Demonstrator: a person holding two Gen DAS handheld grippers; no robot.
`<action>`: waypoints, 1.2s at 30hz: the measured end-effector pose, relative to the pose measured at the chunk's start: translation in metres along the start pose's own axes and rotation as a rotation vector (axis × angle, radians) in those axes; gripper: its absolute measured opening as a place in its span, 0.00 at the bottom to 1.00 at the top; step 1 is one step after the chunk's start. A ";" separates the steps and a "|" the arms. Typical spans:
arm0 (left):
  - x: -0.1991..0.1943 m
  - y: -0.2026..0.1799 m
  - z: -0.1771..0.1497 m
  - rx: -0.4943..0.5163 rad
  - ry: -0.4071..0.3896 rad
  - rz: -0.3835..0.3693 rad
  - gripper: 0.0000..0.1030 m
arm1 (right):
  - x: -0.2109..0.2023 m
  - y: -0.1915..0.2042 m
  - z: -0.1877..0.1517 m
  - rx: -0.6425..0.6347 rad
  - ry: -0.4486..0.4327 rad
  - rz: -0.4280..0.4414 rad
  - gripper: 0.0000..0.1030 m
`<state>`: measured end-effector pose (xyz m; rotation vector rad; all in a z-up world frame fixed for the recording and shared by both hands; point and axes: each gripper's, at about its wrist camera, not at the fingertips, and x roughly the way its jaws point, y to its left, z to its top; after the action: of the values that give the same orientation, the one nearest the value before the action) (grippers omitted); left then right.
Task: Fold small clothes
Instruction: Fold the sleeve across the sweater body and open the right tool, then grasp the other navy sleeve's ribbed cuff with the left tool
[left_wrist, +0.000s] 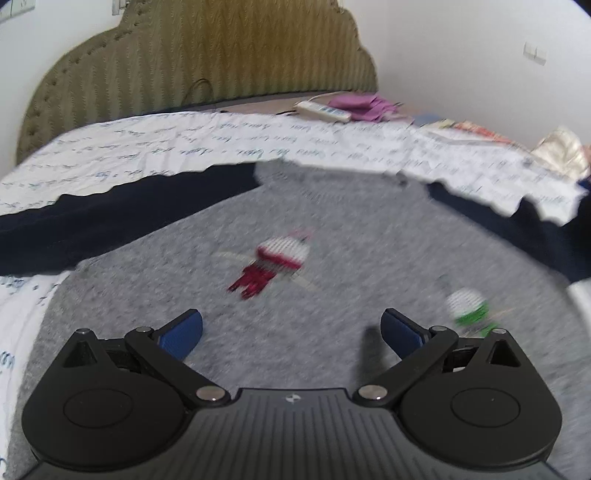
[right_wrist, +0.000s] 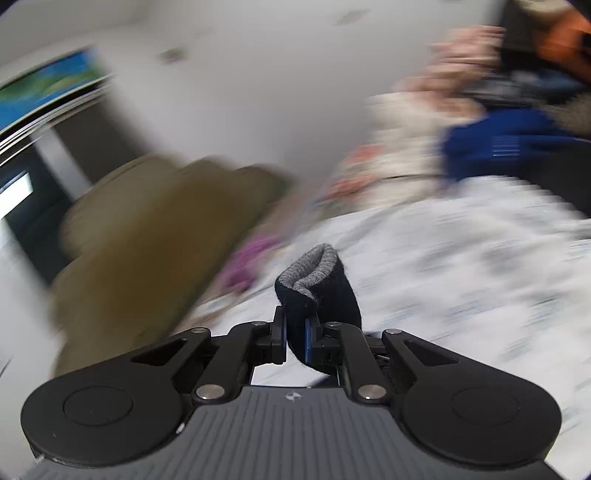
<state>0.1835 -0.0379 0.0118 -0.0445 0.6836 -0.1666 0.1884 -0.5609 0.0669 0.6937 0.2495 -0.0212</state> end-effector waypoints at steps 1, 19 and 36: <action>-0.005 0.003 0.004 -0.043 -0.011 -0.039 1.00 | 0.003 0.025 -0.011 -0.031 0.019 0.061 0.13; 0.030 0.032 0.015 -0.662 0.167 -0.509 1.00 | -0.023 0.109 -0.181 -0.052 0.335 0.166 0.72; 0.047 0.017 0.059 -0.412 0.164 -0.402 0.10 | -0.022 0.073 -0.202 0.069 0.318 0.185 0.77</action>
<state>0.2589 -0.0299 0.0268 -0.5712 0.8596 -0.4158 0.1295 -0.3780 -0.0320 0.7860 0.4904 0.2597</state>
